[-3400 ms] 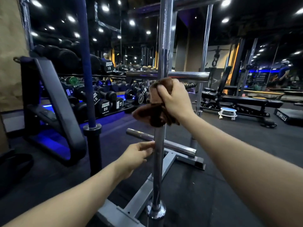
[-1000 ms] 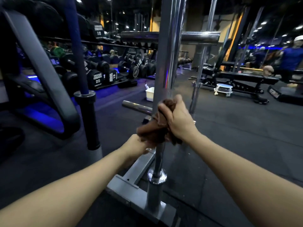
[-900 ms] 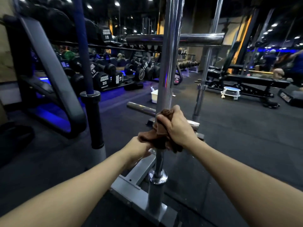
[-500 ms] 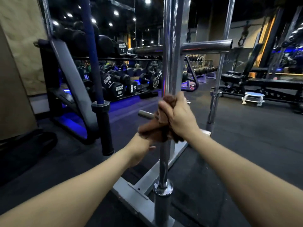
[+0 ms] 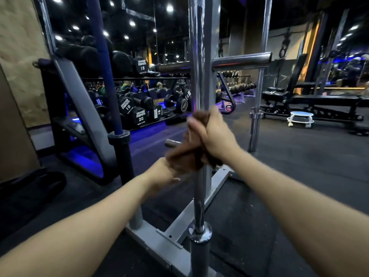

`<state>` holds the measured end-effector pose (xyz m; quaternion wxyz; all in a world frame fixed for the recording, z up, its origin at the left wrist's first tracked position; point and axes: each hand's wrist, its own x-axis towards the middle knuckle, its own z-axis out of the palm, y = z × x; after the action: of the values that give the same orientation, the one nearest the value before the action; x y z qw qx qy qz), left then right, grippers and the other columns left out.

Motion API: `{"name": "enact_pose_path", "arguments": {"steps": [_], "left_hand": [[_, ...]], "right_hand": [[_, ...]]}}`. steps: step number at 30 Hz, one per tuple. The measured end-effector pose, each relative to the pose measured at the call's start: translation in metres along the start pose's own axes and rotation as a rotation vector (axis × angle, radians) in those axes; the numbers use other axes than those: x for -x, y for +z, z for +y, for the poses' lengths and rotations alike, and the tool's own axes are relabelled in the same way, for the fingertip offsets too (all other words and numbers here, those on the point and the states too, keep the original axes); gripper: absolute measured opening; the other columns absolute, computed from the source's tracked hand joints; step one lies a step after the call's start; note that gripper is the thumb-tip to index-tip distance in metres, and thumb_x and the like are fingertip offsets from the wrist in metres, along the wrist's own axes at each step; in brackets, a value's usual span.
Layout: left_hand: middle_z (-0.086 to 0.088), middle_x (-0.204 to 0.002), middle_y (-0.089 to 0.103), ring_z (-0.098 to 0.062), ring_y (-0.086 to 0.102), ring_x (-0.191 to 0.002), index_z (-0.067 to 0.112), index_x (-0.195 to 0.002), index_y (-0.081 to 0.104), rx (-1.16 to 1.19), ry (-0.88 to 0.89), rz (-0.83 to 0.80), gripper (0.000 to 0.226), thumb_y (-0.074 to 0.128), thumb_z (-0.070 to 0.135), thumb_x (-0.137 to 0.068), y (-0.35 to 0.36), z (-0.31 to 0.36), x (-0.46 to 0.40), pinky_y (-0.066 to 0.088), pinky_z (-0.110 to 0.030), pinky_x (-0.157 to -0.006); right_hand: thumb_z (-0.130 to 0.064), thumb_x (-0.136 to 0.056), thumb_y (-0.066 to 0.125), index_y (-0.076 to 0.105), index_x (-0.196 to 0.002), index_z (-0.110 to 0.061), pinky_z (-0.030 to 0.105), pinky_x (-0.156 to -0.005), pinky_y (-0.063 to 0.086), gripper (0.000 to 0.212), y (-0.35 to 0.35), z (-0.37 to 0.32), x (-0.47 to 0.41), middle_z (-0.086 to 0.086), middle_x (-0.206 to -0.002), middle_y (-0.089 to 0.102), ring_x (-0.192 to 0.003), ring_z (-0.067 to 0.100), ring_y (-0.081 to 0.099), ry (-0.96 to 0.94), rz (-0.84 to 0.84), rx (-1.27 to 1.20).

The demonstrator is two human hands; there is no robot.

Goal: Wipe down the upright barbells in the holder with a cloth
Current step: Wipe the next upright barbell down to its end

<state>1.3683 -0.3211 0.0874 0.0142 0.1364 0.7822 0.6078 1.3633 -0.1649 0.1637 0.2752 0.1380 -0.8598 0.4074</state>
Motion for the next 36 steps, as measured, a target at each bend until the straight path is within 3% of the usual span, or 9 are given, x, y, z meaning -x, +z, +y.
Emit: {"name": "enact_pose_path", "arguments": {"steps": [2, 5, 11, 15, 19, 22, 26, 29, 36], "left_hand": [[-0.004, -0.094, 0.065, -0.013, 0.058, -0.086, 0.018, -0.099, 0.065, 0.004, 0.054, 0.127, 0.027, 0.046, -0.001, -0.096, -0.007, 0.019, -0.005, 0.045, -0.022, -0.068], [0.003, -0.098, 0.061, -0.007, 0.057, -0.088, 0.021, -0.101, 0.06, 0.115, 0.153, 0.218, 0.022, 0.038, 0.021, -0.102, -0.012, 0.062, -0.016, 0.041, -0.021, -0.069], [-0.006, -0.081, 0.063, -0.011, 0.058, -0.072, 0.01, -0.091, 0.062, 0.07, 0.332, 0.027, 0.017, 0.051, 0.023, -0.096, 0.001, 0.118, -0.039, 0.047, -0.021, -0.067], [0.01, -0.072, 0.063, 0.003, 0.055, -0.065, 0.016, -0.087, 0.064, 0.002, 0.325, 0.027, 0.011, 0.056, 0.02, -0.094, -0.006, 0.119, -0.041, 0.044, -0.013, -0.066], [0.006, -0.079, 0.067, -0.009, 0.06, -0.08, 0.018, -0.088, 0.065, -0.046, 0.284, 0.059, 0.006, 0.061, 0.021, -0.09, -0.006, 0.126, -0.04, 0.05, -0.031, -0.087], [-0.004, -0.086, 0.064, -0.018, 0.058, -0.087, 0.013, -0.09, 0.063, -0.033, 0.294, 0.042, 0.007, 0.062, 0.02, -0.089, -0.003, 0.126, -0.037, 0.051, -0.036, -0.091], [-0.008, -0.083, 0.055, -0.017, 0.051, -0.078, 0.015, -0.084, 0.06, 0.014, 0.34, 0.069, 0.013, 0.066, 0.027, -0.083, -0.001, 0.116, -0.04, 0.05, -0.03, -0.076], [0.005, -0.064, 0.054, -0.006, 0.048, -0.06, 0.016, -0.075, 0.058, 0.039, 0.36, 0.096, 0.015, 0.064, 0.021, -0.087, 0.002, 0.112, -0.043, 0.045, -0.016, -0.057], [-0.002, -0.073, 0.056, -0.012, 0.053, -0.068, 0.016, -0.076, 0.058, 0.059, 0.36, 0.159, 0.014, 0.067, 0.021, -0.086, 0.004, 0.113, -0.045, 0.05, -0.019, -0.061]], "right_hand": [[-0.053, -0.086, 0.057, 0.04, -0.106, -0.012, 0.046, -0.092, 0.042, 0.049, 0.01, 0.017, 0.024, 0.017, -0.119, 0.052, -0.113, 0.038, 0.051, 0.075, -0.104, 0.049], [-0.055, -0.085, 0.058, 0.032, -0.096, -0.016, 0.044, -0.087, 0.042, 0.048, 0.004, 0.022, 0.029, 0.017, -0.116, 0.051, -0.111, 0.039, 0.051, 0.09, -0.168, 0.126], [-0.049, -0.083, 0.065, 0.04, -0.11, -0.006, 0.045, -0.082, 0.039, 0.056, -0.02, -0.014, -0.004, 0.018, -0.114, 0.052, -0.109, 0.039, 0.05, -0.055, 0.069, 0.124], [-0.044, -0.08, 0.07, 0.039, -0.113, -0.009, 0.045, -0.087, 0.044, 0.057, 0.002, 0.0, 0.014, 0.014, -0.117, 0.049, -0.112, 0.037, 0.048, 0.065, 0.014, 0.131], [-0.042, -0.082, 0.07, 0.035, -0.112, -0.011, 0.044, -0.088, 0.043, 0.056, 0.016, 0.018, 0.038, 0.011, -0.119, 0.046, -0.113, 0.035, 0.047, 0.158, -0.087, 0.157], [-0.045, -0.079, 0.072, 0.037, -0.11, -0.01, 0.043, -0.087, 0.043, 0.059, 0.004, 0.012, 0.034, 0.01, -0.117, 0.048, -0.112, 0.034, 0.048, 0.153, -0.09, 0.177], [-0.048, -0.077, 0.072, 0.039, -0.108, -0.011, 0.042, -0.083, 0.043, 0.058, 0.0, -0.001, 0.024, 0.009, -0.113, 0.05, -0.11, 0.033, 0.048, 0.103, 0.059, 0.146], [-0.045, -0.077, 0.071, 0.037, -0.11, -0.013, 0.044, -0.085, 0.043, 0.057, 0.01, -0.001, 0.022, 0.009, -0.115, 0.048, -0.111, 0.033, 0.046, 0.108, 0.17, 0.133], [-0.044, -0.075, 0.075, 0.027, -0.096, -0.021, 0.043, -0.083, 0.045, 0.057, 0.039, 0.038, 0.063, 0.007, -0.112, 0.049, -0.108, 0.033, 0.05, 0.222, -0.046, 0.131]]}}
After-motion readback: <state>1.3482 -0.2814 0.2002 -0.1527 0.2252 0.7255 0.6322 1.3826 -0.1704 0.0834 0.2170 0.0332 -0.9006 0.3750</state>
